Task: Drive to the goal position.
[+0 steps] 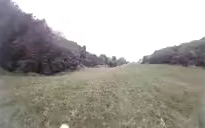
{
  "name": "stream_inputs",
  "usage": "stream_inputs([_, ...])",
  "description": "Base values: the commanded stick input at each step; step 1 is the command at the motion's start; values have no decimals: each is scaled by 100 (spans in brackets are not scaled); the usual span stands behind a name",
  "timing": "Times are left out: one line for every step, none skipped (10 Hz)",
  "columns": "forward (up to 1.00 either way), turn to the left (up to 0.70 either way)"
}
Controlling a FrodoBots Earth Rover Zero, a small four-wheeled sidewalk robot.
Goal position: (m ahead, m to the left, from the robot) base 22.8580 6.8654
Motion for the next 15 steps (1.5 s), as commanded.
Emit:
stream_inputs([100,-2])
stream_inputs([100,0])
stream_inputs([100,0])
stream_inputs([100,0])
stream_inputs([100,0])
stream_inputs([100,0])
stream_inputs([100,-34])
stream_inputs([100,-35])
stream_inputs([100,-2])
stream_inputs([100,-1])
stream_inputs([100,0])
stream_inputs([100,0])
stream_inputs([100,0])
stream_inputs([100,0])
stream_inputs([100,0])
